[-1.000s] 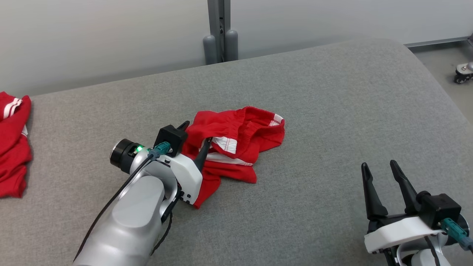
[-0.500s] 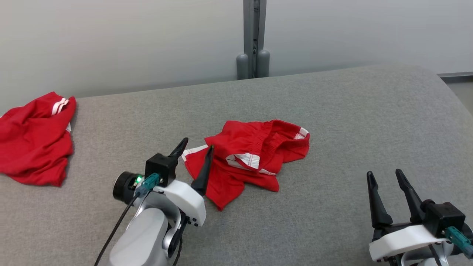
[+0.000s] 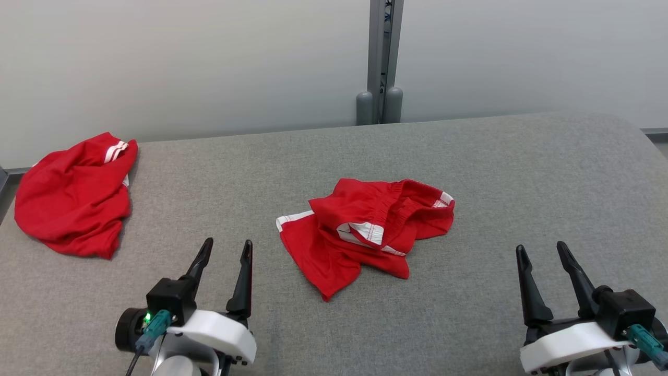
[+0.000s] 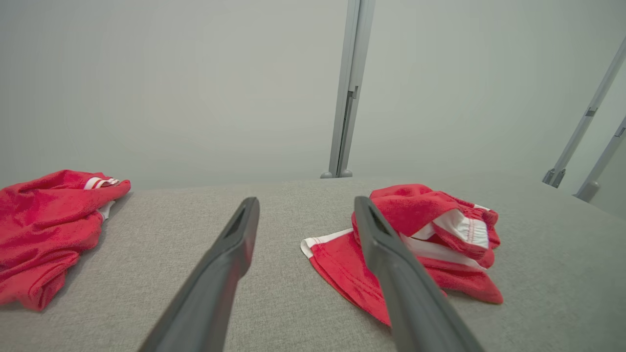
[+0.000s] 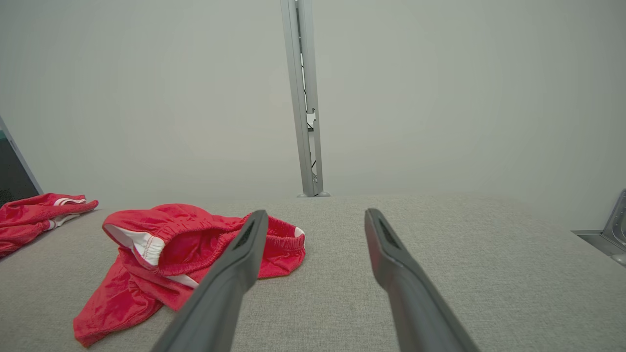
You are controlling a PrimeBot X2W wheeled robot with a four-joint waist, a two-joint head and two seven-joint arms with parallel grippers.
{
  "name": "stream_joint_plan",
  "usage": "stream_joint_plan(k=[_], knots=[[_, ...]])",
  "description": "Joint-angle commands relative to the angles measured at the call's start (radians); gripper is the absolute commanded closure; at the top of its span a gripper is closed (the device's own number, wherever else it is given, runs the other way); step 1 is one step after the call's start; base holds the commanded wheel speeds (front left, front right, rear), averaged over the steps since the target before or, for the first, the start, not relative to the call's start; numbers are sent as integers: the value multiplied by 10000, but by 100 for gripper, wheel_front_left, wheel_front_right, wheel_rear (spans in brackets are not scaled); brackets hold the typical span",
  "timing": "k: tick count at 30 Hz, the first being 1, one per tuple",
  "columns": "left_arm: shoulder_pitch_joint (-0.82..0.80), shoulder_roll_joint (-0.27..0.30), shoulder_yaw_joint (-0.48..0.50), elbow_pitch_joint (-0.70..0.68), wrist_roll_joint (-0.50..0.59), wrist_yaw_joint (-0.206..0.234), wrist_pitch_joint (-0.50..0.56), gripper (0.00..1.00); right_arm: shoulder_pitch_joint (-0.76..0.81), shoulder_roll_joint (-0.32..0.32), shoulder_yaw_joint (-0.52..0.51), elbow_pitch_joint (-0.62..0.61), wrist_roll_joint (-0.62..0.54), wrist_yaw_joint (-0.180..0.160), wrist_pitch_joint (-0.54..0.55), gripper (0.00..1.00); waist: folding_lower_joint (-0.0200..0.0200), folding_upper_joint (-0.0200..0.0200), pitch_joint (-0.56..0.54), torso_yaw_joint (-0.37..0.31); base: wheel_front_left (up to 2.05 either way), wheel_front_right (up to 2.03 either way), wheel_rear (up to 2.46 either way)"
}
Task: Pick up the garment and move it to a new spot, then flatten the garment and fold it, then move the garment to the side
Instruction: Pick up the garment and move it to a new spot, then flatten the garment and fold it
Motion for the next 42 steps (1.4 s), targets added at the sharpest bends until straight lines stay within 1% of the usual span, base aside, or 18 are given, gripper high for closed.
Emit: stream_joint_plan(k=[1,4,8,19,42], knots=[[198,26,160,-159,95,49,-15,0,71,-63,-15,-56,-26,5,-53,0,0,-1,-16,25,0,0,0],[731,-32,553,-599,201,91,-11,0,143,-63,-18,-74,-6,5,-53,0,0,-1,-29,83,0,0,0],[1242,-89,865,-917,347,38,-11,0,229,-63,9,-88,65,5,-53,0,0,-1,-20,156,0,0,0],[1730,-156,1356,-1075,532,-105,-11,0,348,-63,-26,-88,151,5,-53,0,0,-1,7,266,0,0,0],[1524,-160,1165,-929,376,-5,-11,0,229,-63,-43,-39,190,5,-53,0,0,-1,121,233,0,0,0]])
